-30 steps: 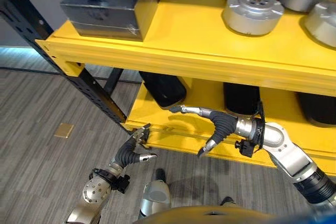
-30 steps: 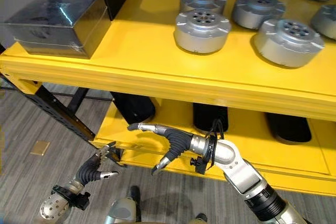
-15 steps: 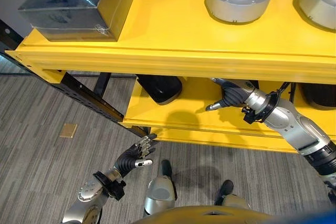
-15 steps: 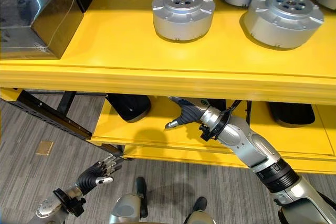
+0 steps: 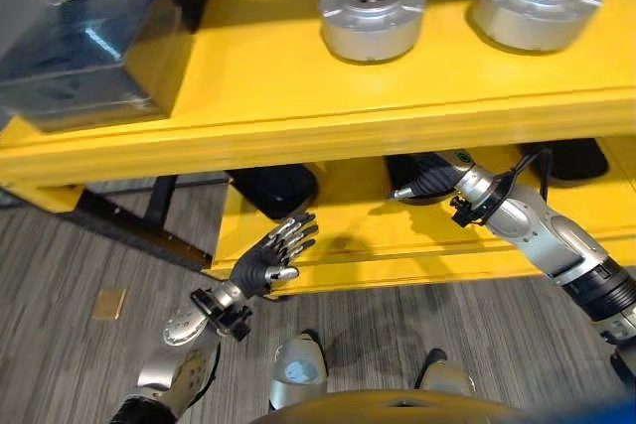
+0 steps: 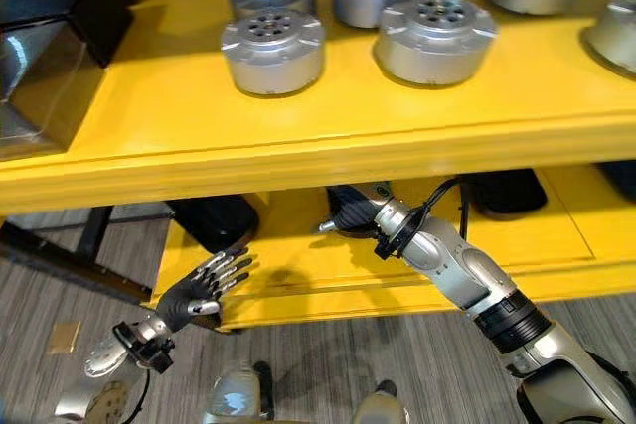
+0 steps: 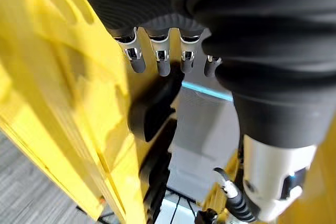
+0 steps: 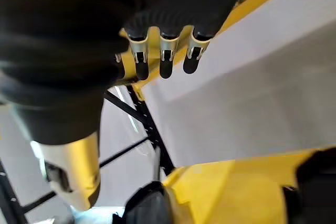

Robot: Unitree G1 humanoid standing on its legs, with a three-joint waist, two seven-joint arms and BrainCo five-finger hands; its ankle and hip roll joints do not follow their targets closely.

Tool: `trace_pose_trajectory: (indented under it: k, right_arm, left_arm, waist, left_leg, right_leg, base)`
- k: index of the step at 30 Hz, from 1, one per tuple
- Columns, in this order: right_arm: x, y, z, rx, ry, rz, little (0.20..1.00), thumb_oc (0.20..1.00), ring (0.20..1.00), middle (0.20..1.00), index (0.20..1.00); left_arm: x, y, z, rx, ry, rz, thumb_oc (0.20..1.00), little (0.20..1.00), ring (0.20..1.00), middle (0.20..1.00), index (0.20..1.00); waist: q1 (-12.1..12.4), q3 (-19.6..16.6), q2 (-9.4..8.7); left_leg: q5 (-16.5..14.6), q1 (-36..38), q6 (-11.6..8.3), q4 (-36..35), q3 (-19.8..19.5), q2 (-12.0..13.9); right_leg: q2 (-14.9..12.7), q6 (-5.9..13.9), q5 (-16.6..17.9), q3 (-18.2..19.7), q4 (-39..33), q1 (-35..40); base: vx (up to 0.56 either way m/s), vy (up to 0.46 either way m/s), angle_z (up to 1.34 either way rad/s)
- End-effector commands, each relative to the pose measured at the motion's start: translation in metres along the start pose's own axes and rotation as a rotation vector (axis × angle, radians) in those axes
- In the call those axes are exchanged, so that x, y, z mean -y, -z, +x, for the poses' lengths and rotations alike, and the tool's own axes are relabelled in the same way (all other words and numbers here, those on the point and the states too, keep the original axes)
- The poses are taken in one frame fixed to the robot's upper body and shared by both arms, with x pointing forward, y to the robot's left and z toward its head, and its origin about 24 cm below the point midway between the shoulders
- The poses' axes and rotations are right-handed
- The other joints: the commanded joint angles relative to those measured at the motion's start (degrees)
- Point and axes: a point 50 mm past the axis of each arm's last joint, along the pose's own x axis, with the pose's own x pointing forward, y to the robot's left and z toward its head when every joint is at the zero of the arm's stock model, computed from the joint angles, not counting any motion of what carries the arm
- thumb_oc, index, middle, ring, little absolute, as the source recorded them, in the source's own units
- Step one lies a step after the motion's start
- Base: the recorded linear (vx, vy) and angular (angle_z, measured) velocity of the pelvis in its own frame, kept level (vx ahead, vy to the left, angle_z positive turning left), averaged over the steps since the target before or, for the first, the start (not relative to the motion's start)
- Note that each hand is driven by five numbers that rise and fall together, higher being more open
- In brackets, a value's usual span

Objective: Move parts from the plastic box to the shelf.

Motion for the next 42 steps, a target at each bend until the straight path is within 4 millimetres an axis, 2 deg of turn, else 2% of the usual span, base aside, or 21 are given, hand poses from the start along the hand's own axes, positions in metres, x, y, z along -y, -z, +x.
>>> trace_pose_trajectory:
  k: [1,3,8,12,18,24,29,33,42]
  right_arm:
    - [0.008,-0.008,0.004,0.057,0.055,0.021,1.0,1.0,1.0,1.0,1.0]
    - [-0.002,-0.001,-0.001,0.026,0.044,0.037,1.0,1.0,1.0,1.0,1.0]
    - [-0.012,0.001,-0.008,0.0,0.01,0.028,1.0,1.0,1.0,1.0,1.0]
    - [-0.017,-0.001,-0.01,0.011,-0.01,0.025,1.0,1.0,1.0,1.0,1.0]
    - [-0.027,-0.005,0.003,0.052,-0.074,-0.007,1.0,1.0,1.0,1.0,1.0]
    - [-0.041,-0.002,0.008,0.048,-0.129,-0.06,1.0,1.0,1.0,1.0,1.0]
    - [-0.049,0.005,0.016,0.06,-0.115,-0.172,1.0,1.0,1.0,1.0,1.0]
    - [-0.043,0.009,0.03,0.033,0.015,-0.277,1.0,1.0,1.0,1.0,1.0]
    - [-0.035,0.017,0.043,-0.024,0.076,-0.345,1.0,1.0,1.0,1.0,1.0]
  left_arm:
    - [0.003,-0.003,-0.007,0.013,-0.009,-0.024,1.0,1.0,1.0,1.0,1.0]
    - [0.004,0.001,-0.012,0.008,-0.037,-0.041,1.0,1.0,1.0,1.0,1.0]
    - [0.003,0.004,-0.03,0.018,-0.092,-0.099,1.0,1.0,1.0,1.0,1.0]
    - [0.001,0.002,-0.033,0.059,-0.109,-0.125,1.0,1.0,1.0,1.0,1.0]
    - [0.001,-0.002,-0.03,0.089,-0.131,-0.082,1.0,1.0,1.0,1.0,1.0]
    - [0.001,0.003,-0.031,0.068,-0.15,-0.081,1.0,1.0,1.0,1.0,1.0]
    - [0.003,0.003,-0.026,0.073,-0.127,-0.064,1.0,1.0,1.0,1.0,1.0]
    - [0.006,0.004,-0.018,0.078,-0.119,-0.066,1.0,1.0,1.0,1.0,1.0]
    - [0.009,0.001,-0.009,0.087,-0.105,-0.069,1.0,1.0,1.0,1.0,1.0]
  waist:
    - [1.9,-2.5,-0.16]
    - [2.6,-2.5,-0.27]
    - [5.4,-1.3,-0.44]
    - [6.6,-0.5,-0.71]
    - [10.2,1.9,-1.15]
    - [11.4,2.5,-1.09]
    - [12.4,3.3,-1.11]
    - [12.9,3.9,-0.86]
    - [13.4,5.1,-0.24]
  left_leg:
    - [1.9,4.6,-0.89,-2.9,2.6,3.1]
    - [2.4,5.7,-0.7,-5.4,1.5,2.0]
    - [4.1,5.5,-0.55,-8.6,-0.1,1.5]
    - [4.7,4.2,-0.66,-8.4,-0.9,1.5]
    - [6.2,1.1,-1.55,-7.7,-3.0,1.8]
    - [6.7,0.5,-2.05,-7.5,-3.9,2.1]
    - [6.9,-0.1,-2.16,-7.2,-4.5,2.1]
    - [7.1,-0.7,-2.14,-6.9,-4.8,2.0]
    - [7.2,-1.9,-2.51,-6.2,-5.3,2.3]
  right_leg:
    - [1.0,-1.42,-4.2,-8.3,4.5,1.6]
    - [0.1,-0.18,-2.1,-8.2,3.0,2.0]
    - [-2.4,2.34,-0.4,-8.7,2.3,1.8]
    - [-2.7,2.82,-0.5,-9.1,2.3,2.0]
    - [-2.8,2.65,-1.6,-11.5,3.1,2.6]
    - [-2.8,2.48,-1.9,-12.3,3.2,3.3]
    - [-3.1,2.55,-2.0,-13.1,3.7,3.4]
    - [-3.4,2.74,-1.9,-13.5,4.0,3.3]
    - [-3.9,2.87,-2.0,-13.6,4.7,2.6]
  base:
    - [0.04,0.37,0.0]
    - [0.02,0.339,0.3]
    - [-0.06,0.169,0.06]
    - [-0.08,0.015,0.15]
    - [-0.14,-0.034,0.29]
    - [-0.05,-0.001,0.15]
    - [-0.05,0.005,0.12]
    - [-0.03,0.033,0.05]
    - [-0.02,0.027,0.07]
